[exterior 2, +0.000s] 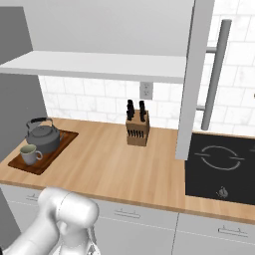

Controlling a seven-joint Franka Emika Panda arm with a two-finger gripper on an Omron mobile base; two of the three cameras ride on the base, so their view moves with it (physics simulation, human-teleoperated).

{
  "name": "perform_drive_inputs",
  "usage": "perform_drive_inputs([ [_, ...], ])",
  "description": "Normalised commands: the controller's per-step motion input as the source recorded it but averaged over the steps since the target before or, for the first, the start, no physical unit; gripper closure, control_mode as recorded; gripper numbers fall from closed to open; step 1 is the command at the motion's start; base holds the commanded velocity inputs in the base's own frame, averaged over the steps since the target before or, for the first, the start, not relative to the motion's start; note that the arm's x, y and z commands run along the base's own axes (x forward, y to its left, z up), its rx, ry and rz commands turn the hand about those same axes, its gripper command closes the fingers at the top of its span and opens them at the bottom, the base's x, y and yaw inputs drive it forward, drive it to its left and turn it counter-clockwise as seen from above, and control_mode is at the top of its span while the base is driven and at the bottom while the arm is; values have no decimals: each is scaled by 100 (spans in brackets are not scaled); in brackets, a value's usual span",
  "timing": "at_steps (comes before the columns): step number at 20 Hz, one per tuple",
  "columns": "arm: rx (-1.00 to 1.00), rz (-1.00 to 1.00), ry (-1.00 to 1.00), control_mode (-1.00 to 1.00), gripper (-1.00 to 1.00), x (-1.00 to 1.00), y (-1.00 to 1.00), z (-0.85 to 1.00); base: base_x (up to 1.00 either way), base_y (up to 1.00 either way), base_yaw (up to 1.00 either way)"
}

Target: Pick the kettle from the counter and place it on the tray. Then pick the mug from the cabinet and place it on the tray. Then close the cabinet doors.

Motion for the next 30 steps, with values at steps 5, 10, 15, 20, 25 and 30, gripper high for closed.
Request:
perform_drive_inputs([
  [5,16,7,-5,-100,100,57,-19,-48,0,0,0],
  [10,23,8,-9,-100,100,48,-3,-49,0,0,0],
  [15,25,8,-5,-100,100,49,0,-27,0,0,0],
  [20,24,9,0,-100,100,43,0,-38,0,0,0],
  [25,19,11,4,-100,100,54,0,-44,0,0,0],
  [30,17,11,0,-100,100,55,8,-53,0,0,0],
])
